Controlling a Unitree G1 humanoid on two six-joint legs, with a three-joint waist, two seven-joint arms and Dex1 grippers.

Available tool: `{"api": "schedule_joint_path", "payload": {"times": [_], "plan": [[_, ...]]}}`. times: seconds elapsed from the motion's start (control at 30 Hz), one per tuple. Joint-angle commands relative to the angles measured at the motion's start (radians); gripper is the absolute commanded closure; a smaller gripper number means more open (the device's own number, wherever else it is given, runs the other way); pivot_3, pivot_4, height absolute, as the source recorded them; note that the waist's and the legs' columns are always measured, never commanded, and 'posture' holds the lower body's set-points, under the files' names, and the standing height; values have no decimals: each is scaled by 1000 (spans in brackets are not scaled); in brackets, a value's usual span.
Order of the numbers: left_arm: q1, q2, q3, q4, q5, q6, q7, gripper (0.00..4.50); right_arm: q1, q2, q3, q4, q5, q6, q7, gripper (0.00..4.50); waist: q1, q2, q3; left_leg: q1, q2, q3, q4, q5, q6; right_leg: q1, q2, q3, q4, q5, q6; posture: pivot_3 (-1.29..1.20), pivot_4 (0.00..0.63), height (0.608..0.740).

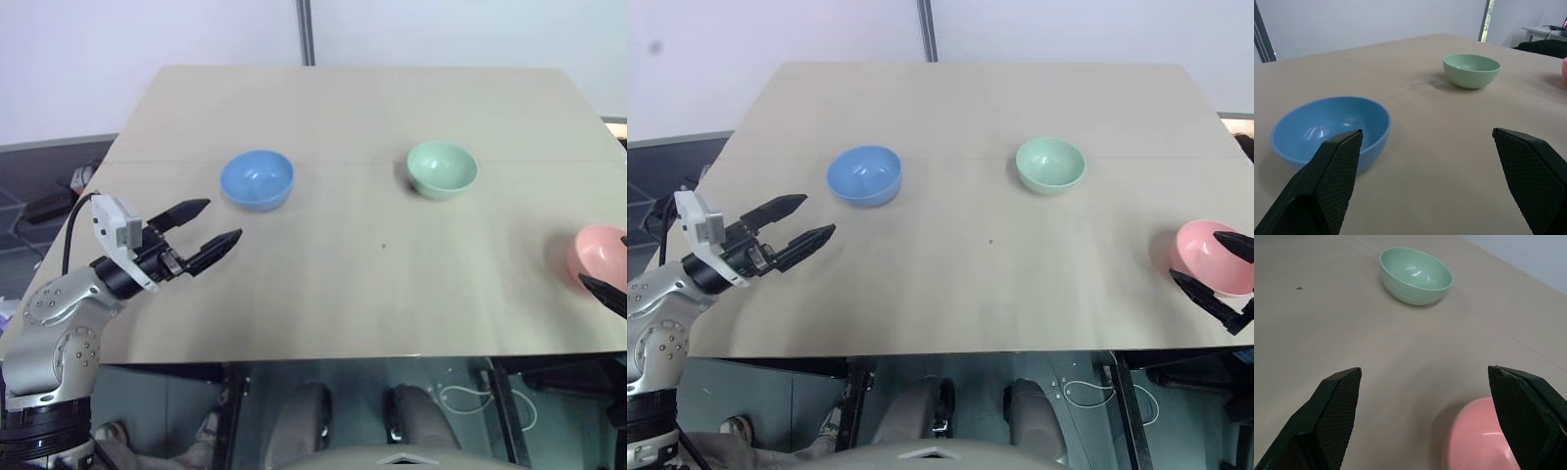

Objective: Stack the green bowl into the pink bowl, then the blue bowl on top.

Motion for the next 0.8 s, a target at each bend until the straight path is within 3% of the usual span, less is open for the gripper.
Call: {"api": "schedule_joint_path", "payload": {"times": [0.03,0.27,0.47,0.57,0.7,0.8], "plan": [[-20,14,16,-37,-7,0,-6,0,-12,-7,-23,-42,6,10,-17,22,0,0,0,0,0,0,0,0,0,0,0,0,0,0,0,0,150,740],[-31,11,-25,-61,-23,-61,-161,0,-38,8,57,-95,-87,125,-179,22,0,0,0,0,0,0,0,0,0,0,0,0,0,0,0,0,150,740],[-89,-23,-55,-96,-173,2,-285,0,-58,8,163,-131,-175,337,-344,22,2,0,0,-1,0,0,0,0,0,0,0,0,0,0,0,0,150,740],[-150,-37,-92,-103,-184,7,-306,0,-153,20,233,-61,-186,468,-428,22,1,0,0,0,-1,0,1,0,0,0,0,0,1,0,0,0,150,740],[-205,-46,-119,-117,-204,30,-313,0,-256,24,310,68,-262,480,-496,22,-2,0,0,0,-2,1,2,0,0,0,1,0,2,0,0,0,150,740],[-214,-43,-120,-127,-211,42,-312,0,-282,15,323,93,-268,480,-485,1240,-2,1,0,-2,-3,1,1,0,0,-2,2,0,2,0,0,0,150,740]]}}
